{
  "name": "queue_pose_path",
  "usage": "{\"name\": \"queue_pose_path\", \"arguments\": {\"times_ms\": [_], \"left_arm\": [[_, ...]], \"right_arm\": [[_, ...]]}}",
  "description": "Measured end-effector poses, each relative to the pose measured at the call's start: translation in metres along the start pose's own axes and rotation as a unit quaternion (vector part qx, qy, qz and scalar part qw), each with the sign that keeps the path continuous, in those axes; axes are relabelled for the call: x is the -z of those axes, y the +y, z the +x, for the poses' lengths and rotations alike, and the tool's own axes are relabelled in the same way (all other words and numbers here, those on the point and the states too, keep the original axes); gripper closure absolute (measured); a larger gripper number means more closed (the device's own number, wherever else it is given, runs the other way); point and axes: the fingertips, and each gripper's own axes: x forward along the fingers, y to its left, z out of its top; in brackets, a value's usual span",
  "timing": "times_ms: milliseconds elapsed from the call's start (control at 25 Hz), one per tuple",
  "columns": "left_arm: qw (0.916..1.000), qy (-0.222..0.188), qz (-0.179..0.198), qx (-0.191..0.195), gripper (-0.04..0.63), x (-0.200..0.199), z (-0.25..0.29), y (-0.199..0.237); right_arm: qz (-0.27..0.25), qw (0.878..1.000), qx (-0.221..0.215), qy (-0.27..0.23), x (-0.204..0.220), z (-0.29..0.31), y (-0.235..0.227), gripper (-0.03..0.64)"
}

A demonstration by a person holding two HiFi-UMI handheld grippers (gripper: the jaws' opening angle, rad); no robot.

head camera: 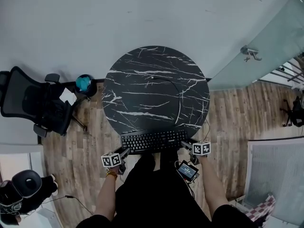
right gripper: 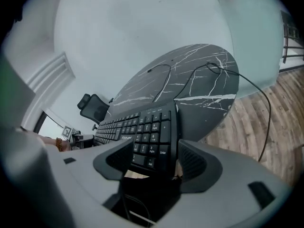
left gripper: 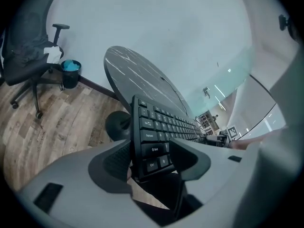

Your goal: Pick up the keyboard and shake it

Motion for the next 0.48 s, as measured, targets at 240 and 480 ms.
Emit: {"name": "queue_pose_path", "arguments": {"times_ms": [240,480], "left_arm": [[0.9995,0.03,0.004,-0.007,0.357,0.009,0.001,-0.002],[0.9987,-0.028,-0.024,-0.036,0.357,-0.021,-0.003,0.015]], "right_arm": [[0.003,1.0,-0.005,0.025,0.018,-0.004,-0.013,0.348],[0.026,1.0,0.016,0.002,0.005,-0.003,-0.025,0.348]]}}
